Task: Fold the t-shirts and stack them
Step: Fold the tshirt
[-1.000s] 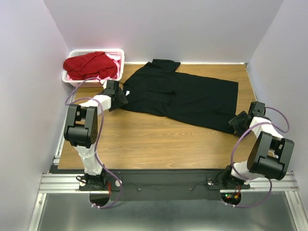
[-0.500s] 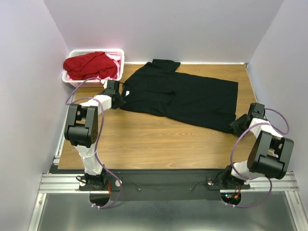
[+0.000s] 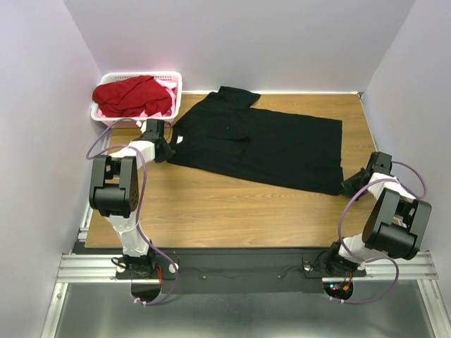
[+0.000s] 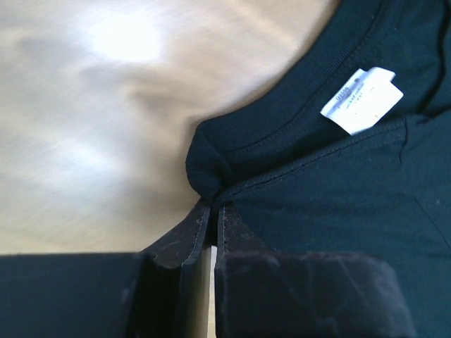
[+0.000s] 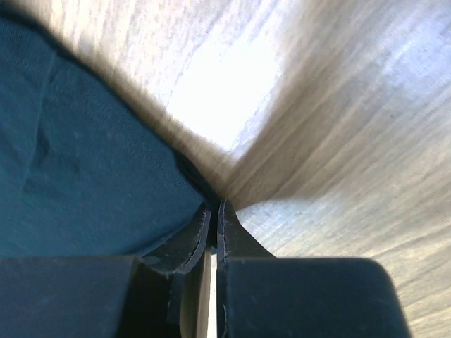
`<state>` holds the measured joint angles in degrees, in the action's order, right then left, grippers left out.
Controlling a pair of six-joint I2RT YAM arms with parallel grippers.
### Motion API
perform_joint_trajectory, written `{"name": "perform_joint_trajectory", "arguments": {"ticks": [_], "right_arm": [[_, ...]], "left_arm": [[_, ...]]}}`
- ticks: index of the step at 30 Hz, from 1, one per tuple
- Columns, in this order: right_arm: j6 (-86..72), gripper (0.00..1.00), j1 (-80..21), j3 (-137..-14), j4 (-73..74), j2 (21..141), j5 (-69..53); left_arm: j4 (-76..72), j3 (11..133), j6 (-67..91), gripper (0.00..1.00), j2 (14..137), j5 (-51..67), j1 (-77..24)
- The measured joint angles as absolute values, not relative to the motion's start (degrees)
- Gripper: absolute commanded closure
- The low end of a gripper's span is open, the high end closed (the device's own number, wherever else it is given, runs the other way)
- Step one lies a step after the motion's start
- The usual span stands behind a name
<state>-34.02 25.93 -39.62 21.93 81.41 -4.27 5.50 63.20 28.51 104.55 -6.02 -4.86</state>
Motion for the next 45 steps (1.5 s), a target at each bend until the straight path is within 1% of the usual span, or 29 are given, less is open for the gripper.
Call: {"name": "perform_joint_trajectory", "arguments": {"ticks": [9, 14, 16, 19, 20, 22, 23, 24, 25, 26, 27, 28, 29, 32, 33, 34, 35, 37, 38, 41, 43, 45], "right_arm": [[-34.37, 0.96, 25.96, -40.86, 22.46, 82.87, -5.13], [-34.35, 0.95, 26.2, -39.51, 24.12, 80.79, -5.04], [-34.35, 0.93, 26.35, -38.52, 26.04, 78.98, -4.51], [-34.28, 0.84, 26.57, -38.17, 28.56, 77.62, -3.22], [-34.17, 0.78, 26.63, -38.17, 29.23, 77.36, -2.79], [-34.26, 0.69, 26.65, -38.17, 30.11, 76.97, -2.33], [-33.93, 0.6, 26.65, -38.2, 30.61, 76.71, -1.89], [-33.58, 0.56, 26.72, -38.33, 31.09, 76.27, -1.58], [-33.01, 0.54, 26.83, -38.5, 31.57, 76.03, -1.41], [-32.6, 0.53, 27.0, -39.11, 32.01, 75.09, -1.02], [-32.01, 0.52, 27.11, -39.57, 32.27, 74.59, -0.84], [-31.24, 0.52, 27.11, -40.75, 32.82, 73.56, -0.78], [-30.57, 0.52, 26.81, -42.02, 33.15, 72.73, -0.82], [-28.77, 0.53, 24.99, -45.69, 33.45, 70.89, -1.15], [-28.25, 0.53, 24.08, -46.68, 33.39, 70.57, -1.28], [-27.53, 0.53, 22.35, -48.14, 33.36, 70.19, -1.63], [-26.98, 0.55, 20.27, -49.32, 33.32, 70.15, -2.07], [-26.15, 0.58, 16.67, -51.07, 32.88, 70.76, -3.7], [-25.87, 0.62, 15.07, -51.68, 32.51, 71.57, -5.5], [-25.71, 0.67, 11.57, -52.05, 31.42, 74.89, -8.36], [-25.91, 0.7, 9.96, -51.99, 30.7, 77.69, -10.87], [-25.98, 0.74, 9.26, -51.9, 29.34, 80.84, -12.71]], "left_arm": [[9.17, 55.68, 28.1, 1.0, 97.38, -5.98, -3.16], [12.84, 48.45, 29.08, 1.0, 89.34, -6.11, -2.74], [14.72, 45.28, 30.11, 1.0, 85.25, -6.24, -2.46], [17.37, 40.91, 31.92, 0.94, 78.94, -6.15, -1.74], [18.04, 39.97, 32.34, 0.86, 77.47, -6.09, -1.61], [19.55, 38.65, 33.04, 0.74, 75.02, -5.91, -0.73], [20.25, 38.54, 33.23, 0.56, 74.32, -6.09, -0.16], [20.49, 38.54, 33.17, 0.47, 73.84, -6.42, 0.38], [20.56, 38.54, 33.5, 0.39, 73.54, -6.68, 0.67], [20.8, 38.54, 32.97, 0.34, 72.88, -7.07, 1.13], [20.95, 38.57, 33.04, 0.24, 72.34, -7.27, 1.39], [21.12, 38.59, 33.08, 0.18, 71.83, -7.46, 1.58], [21.39, 38.72, 32.6, 0.16, 71.05, -7.57, 1.67], [23.35, 40.73, 31.73, 0.16, 68.55, -7.57, 1.21], [23.94, 41.87, 31.38, 0.18, 67.79, -7.62, 0.89], [24.14, 42.63, 31.2, 0.21, 67.18, -7.86, 0.38], [24.53, 43.99, 30.85, 0.28, 66.35, -8.14, -0.73], [24.73, 46.11, 30.41, 0.37, 65.47, -8.69, -3.44], [24.69, 47.05, 30.41, 0.46, 65.45, -8.91, -4.93], [23.49, 48.8, 30.37, 0.5, 66.92, -8.49, -8.16], [22.24, 49.06, 30.52, 0.56, 69.23, -8.34, -9.43], [20.71, 48.66, 30.87, 0.59, 72.64, -7.66, -10.13]]}}
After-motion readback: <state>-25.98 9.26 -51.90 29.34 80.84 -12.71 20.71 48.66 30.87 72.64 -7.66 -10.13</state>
